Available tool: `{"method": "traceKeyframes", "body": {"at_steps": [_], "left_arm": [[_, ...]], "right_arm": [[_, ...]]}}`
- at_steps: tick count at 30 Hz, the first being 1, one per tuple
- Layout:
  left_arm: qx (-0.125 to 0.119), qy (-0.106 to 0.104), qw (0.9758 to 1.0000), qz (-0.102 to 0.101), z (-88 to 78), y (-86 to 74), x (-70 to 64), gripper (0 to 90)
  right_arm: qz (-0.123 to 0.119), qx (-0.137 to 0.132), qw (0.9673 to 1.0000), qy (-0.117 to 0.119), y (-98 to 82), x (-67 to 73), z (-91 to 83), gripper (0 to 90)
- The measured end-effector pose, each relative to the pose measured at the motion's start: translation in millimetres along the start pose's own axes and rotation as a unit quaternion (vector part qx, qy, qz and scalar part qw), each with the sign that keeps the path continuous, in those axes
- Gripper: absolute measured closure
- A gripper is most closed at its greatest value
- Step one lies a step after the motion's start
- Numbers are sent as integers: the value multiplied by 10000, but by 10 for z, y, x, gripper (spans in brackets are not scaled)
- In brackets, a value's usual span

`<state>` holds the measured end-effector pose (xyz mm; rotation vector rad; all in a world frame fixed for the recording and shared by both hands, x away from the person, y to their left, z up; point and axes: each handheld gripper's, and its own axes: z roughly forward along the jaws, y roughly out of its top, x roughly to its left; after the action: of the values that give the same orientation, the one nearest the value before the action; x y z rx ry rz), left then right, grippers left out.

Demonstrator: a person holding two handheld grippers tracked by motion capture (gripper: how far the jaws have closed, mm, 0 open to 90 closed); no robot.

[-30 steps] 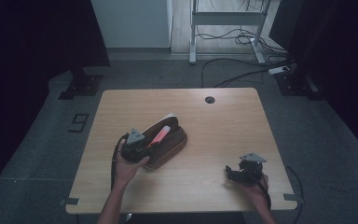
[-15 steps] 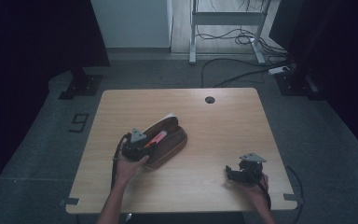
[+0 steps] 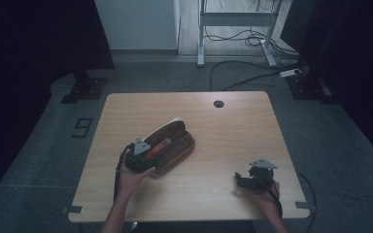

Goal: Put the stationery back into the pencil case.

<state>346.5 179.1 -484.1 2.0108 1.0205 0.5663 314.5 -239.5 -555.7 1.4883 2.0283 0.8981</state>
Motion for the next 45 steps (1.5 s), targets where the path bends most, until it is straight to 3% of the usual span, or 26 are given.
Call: {"method": "traceKeyframes", "body": {"at_steps": [9, 17, 25, 33, 39, 45], "left_arm": [[-172, -262, 9992, -232, -191, -82, -33, 389], [-300, -461, 9979, -345, -327, -216, -154, 373], [-156, -641, 9974, -297, -351, -382, -270, 364], [-2, -772, 9961, -423, -405, -648, -344, 358], [91, -833, 9951, -524, -398, -832, -324, 357], [92, -883, 9945, -558, -372, -880, -264, 357]], "right_arm": [[6, 1, 10000, 10, 2, -2, 2, 96], [7, -2, 10000, 8, 3, -1, 3, 97], [8, -3, 10000, 6, 3, -2, 4, 97], [10, -5, 10000, 3, 3, -2, 3, 98], [11, -10, 10000, -5, 3, -3, 2, 103], [26, -8, 10000, -46, 6, -3, 4, 106]]}}
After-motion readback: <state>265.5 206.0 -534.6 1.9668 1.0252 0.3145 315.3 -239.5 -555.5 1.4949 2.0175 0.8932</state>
